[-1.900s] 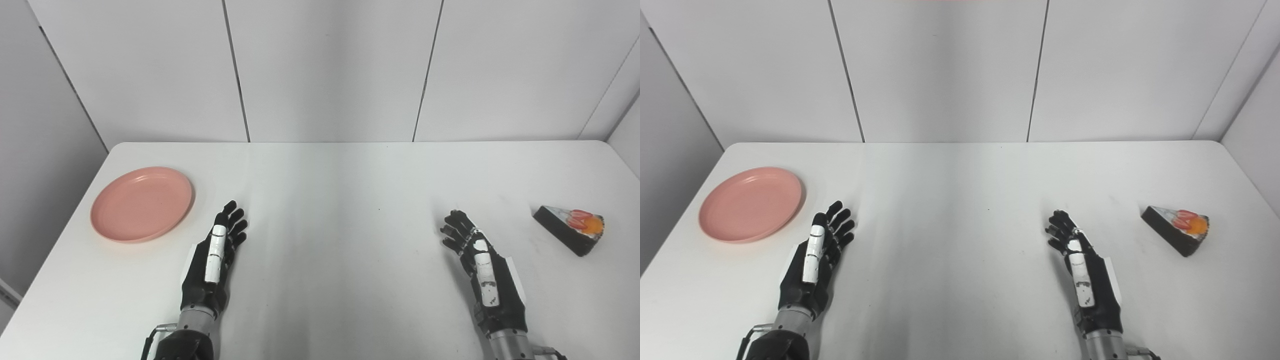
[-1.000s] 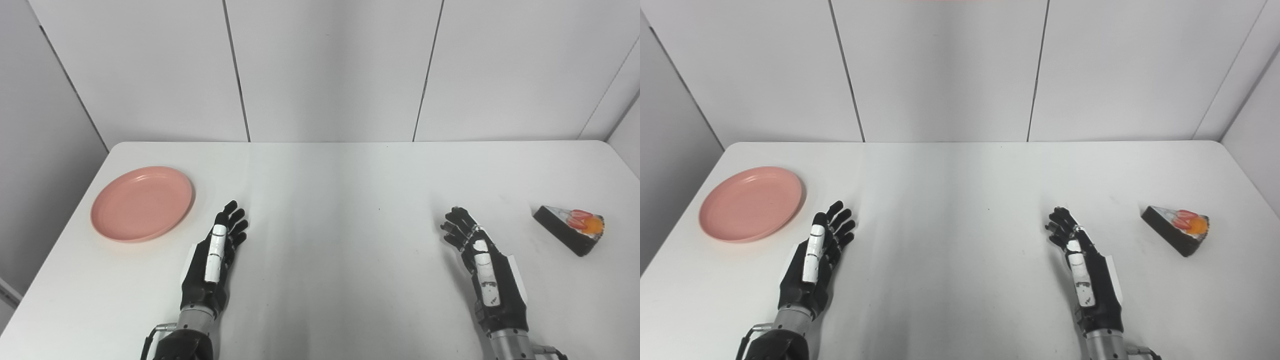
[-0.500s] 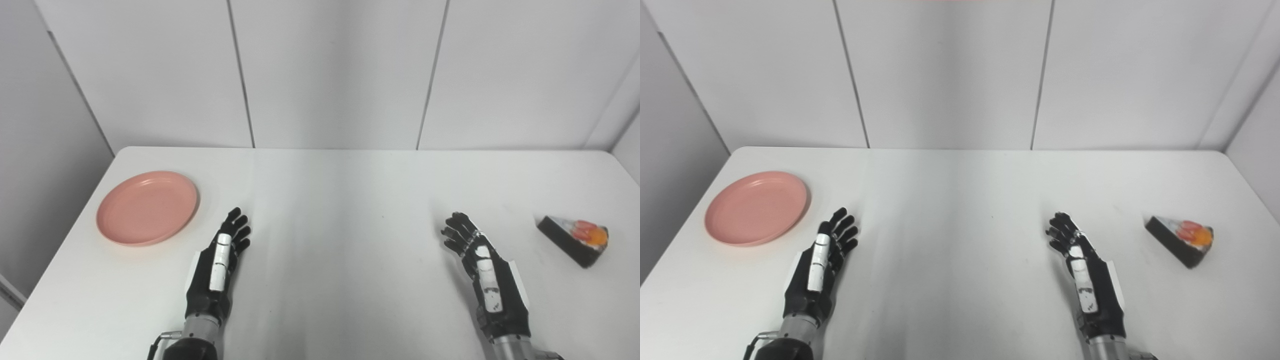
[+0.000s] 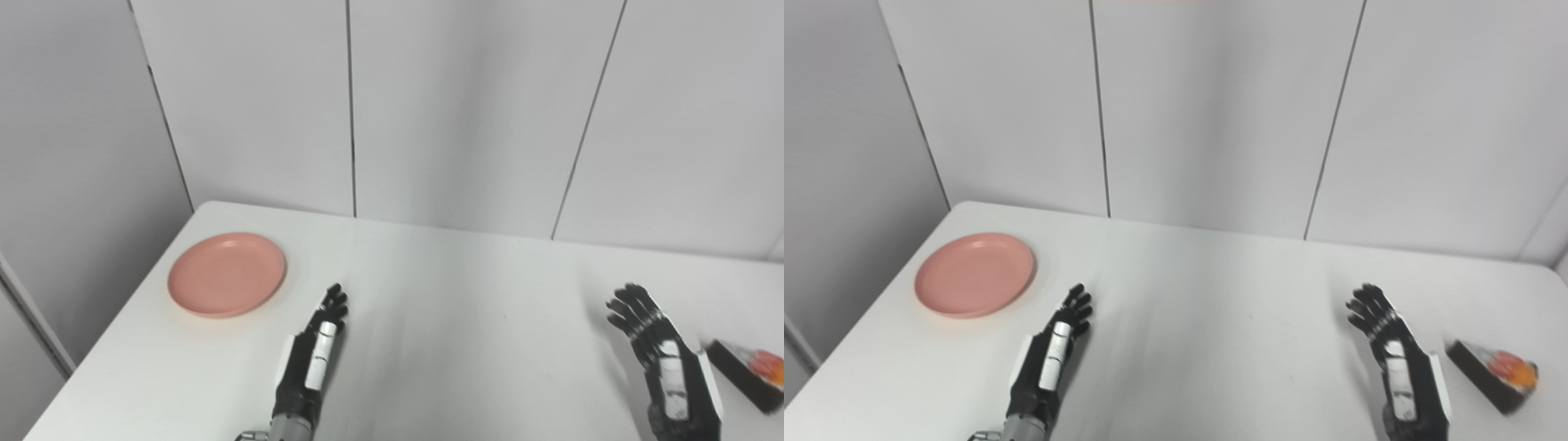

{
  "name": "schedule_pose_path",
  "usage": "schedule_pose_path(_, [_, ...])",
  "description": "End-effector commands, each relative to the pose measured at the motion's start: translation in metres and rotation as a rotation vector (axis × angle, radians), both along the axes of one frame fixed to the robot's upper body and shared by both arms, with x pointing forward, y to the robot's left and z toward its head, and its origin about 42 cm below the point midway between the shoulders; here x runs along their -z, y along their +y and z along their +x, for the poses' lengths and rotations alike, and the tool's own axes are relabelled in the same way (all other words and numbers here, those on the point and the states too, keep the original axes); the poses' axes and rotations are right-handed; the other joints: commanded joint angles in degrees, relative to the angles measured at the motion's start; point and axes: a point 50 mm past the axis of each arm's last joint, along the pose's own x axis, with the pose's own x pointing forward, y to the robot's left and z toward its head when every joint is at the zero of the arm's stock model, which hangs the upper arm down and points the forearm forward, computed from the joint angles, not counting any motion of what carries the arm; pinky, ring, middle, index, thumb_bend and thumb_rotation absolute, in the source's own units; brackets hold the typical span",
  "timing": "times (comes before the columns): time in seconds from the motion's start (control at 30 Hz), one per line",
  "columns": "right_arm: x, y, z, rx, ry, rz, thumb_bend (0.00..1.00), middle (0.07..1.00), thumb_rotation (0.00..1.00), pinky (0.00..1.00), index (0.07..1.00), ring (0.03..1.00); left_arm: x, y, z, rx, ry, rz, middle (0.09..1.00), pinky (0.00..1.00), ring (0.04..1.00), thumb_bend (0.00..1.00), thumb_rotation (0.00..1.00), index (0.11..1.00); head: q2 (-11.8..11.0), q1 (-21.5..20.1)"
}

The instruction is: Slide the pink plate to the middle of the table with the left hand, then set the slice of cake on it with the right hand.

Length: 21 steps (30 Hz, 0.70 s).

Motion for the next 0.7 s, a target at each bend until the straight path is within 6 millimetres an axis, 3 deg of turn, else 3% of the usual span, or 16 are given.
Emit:
schedule_pose_path(0.0, [0.066,-0.015,-0.034,0.032,0.192,0.005,0.88,0.857,0.95,0.85,0.849,0.846,0.016,-0.022,0.002,0.032,0.05,-0.013,0.921,0.9,0.915,0.74,0.98,0.897,-1.12,0.78])
schedule_pose_path(0.27, [0.074,-0.017,-0.028,0.023,0.224,0.016,0.87,0.868,0.97,0.87,0.851,0.859,0.025,-0.027,0.005,0.035,0.054,-0.006,0.93,0.89,0.918,0.71,1.0,0.908,-3.88,1.04])
schedule_pose_path(0.67, [0.074,-0.014,-0.029,0.026,0.222,0.008,0.88,0.862,0.96,0.86,0.842,0.851,0.028,-0.024,0.003,0.032,0.055,0.004,0.93,0.88,0.915,0.7,1.0,0.906,-3.92,0.64])
